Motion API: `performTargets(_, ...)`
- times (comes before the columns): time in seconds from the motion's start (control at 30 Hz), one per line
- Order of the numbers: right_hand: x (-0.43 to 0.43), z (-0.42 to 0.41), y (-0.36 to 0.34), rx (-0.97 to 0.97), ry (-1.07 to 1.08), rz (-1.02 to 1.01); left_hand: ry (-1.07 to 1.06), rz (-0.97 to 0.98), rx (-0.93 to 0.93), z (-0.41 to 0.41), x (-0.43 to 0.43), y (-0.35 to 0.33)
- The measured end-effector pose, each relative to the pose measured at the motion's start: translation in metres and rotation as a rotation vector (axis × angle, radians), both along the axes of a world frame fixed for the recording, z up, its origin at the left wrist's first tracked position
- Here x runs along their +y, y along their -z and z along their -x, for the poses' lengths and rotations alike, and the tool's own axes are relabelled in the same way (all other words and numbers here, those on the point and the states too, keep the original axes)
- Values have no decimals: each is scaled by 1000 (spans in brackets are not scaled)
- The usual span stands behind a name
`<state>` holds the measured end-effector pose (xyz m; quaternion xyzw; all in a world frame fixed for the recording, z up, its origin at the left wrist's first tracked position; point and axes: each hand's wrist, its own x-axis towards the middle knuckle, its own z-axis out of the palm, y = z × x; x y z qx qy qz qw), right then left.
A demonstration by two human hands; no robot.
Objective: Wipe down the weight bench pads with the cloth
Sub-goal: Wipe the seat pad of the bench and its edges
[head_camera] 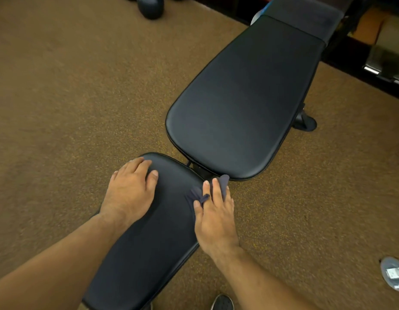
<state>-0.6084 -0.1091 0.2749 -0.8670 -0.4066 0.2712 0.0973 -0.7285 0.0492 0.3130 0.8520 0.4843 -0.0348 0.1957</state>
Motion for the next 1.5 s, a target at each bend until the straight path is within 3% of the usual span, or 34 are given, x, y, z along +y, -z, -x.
performTargets(0.3, 22, 6, -1, -86, 66, 84, 42, 119, 79, 5, 23, 3)
performTargets(0.77, -15, 65, 3, -170, 11, 168, -65, 212, 7, 34, 25, 6)
performTargets(1.23, 39, 10, 8, -265, 67, 78, -127, 211, 60, 32, 29, 14)
performTargets(1.5, -2, 42, 13, -349, -124, 110, -118, 229, 40, 36, 29, 13)
